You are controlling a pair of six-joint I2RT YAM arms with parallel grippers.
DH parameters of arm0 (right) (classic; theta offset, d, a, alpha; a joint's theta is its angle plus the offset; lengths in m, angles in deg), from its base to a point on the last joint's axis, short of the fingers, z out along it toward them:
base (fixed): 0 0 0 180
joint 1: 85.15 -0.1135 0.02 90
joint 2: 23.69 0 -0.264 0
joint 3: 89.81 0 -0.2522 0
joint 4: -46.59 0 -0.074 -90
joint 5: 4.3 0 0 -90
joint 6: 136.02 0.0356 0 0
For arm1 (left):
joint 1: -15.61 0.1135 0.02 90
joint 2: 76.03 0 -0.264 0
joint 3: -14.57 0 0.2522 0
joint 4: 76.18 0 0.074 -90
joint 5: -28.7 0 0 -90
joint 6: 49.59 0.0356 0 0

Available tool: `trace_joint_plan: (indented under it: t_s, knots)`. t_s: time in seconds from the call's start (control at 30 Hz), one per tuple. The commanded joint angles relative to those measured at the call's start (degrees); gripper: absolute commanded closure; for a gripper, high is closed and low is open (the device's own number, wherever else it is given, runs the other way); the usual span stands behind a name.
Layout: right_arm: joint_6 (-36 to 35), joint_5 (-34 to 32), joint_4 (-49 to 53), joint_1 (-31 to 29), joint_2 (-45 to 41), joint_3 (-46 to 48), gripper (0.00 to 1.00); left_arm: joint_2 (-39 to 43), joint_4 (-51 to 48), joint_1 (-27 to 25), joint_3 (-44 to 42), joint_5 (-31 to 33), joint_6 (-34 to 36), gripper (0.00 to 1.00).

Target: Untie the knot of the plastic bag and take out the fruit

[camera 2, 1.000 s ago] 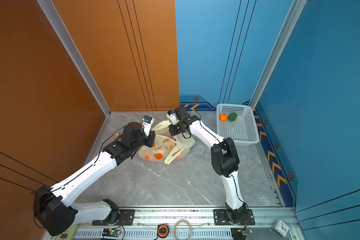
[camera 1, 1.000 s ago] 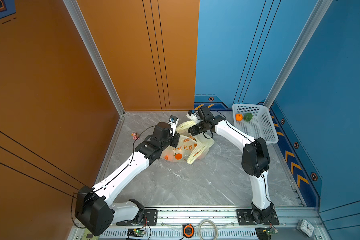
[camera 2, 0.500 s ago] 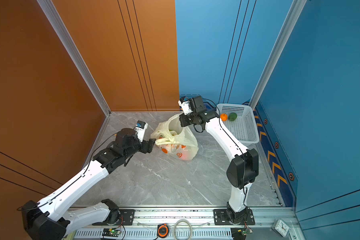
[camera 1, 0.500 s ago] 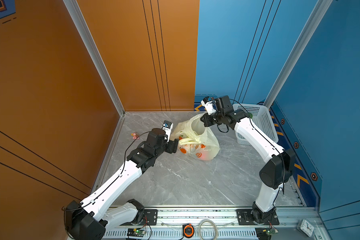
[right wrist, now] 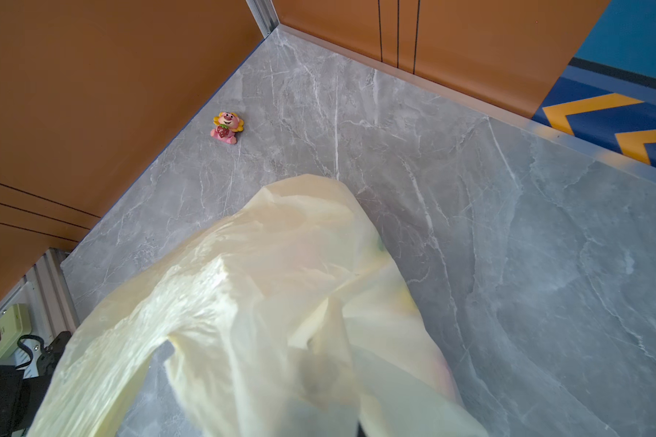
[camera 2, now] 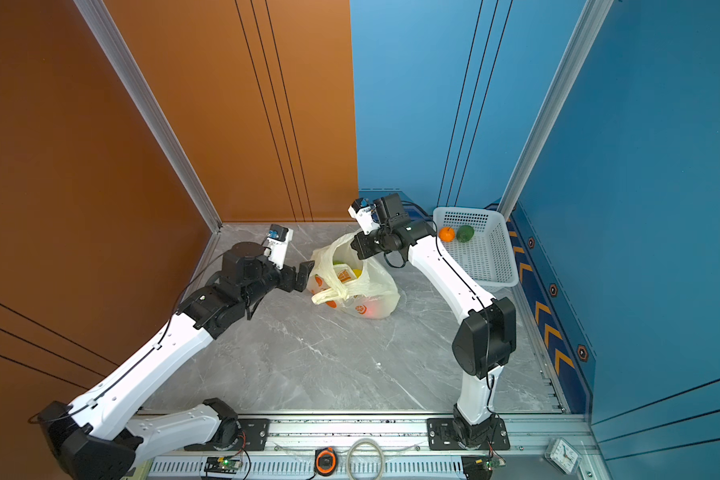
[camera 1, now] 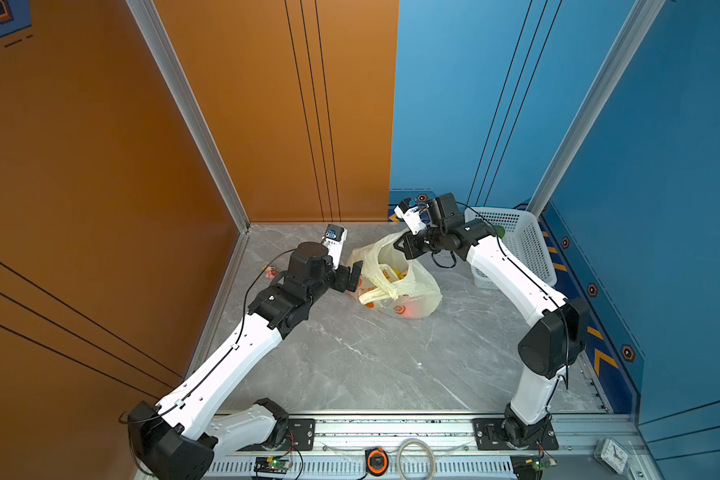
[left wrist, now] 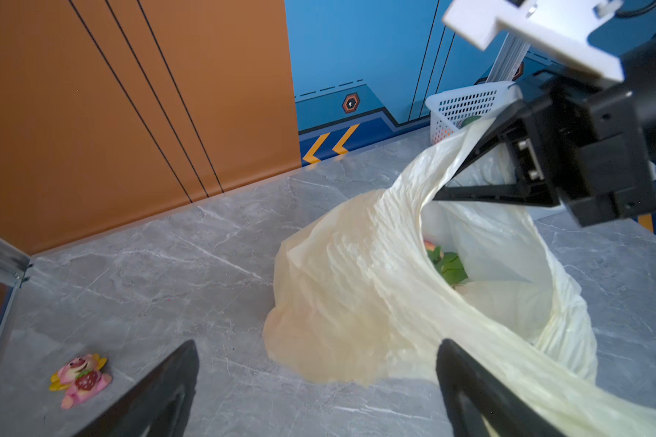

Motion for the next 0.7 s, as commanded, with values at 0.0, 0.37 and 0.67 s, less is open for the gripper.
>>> trace_joint_plan:
  t_s: [0.0, 0.37, 0.67]
  knots:
    - [-0.21, 3.07, 1.04, -0.81, -1.7, -1.88, 1.0, -4.92, 2.31, -0.76, 2.95, -6.12, 2.49, 0.02]
    - [-0.38, 6.75, 0.87, -2.14, -2.5, -2.79, 1.0, -21.61, 2.69, -0.61, 9.13, 6.45, 8.29, 0.02]
    - [-1.47, 10.09, 0.96, -2.44, -3.32, -1.49, 1.0, -28.76, 3.21, 6.84, 12.85, 8.13, 4.96, 0.39]
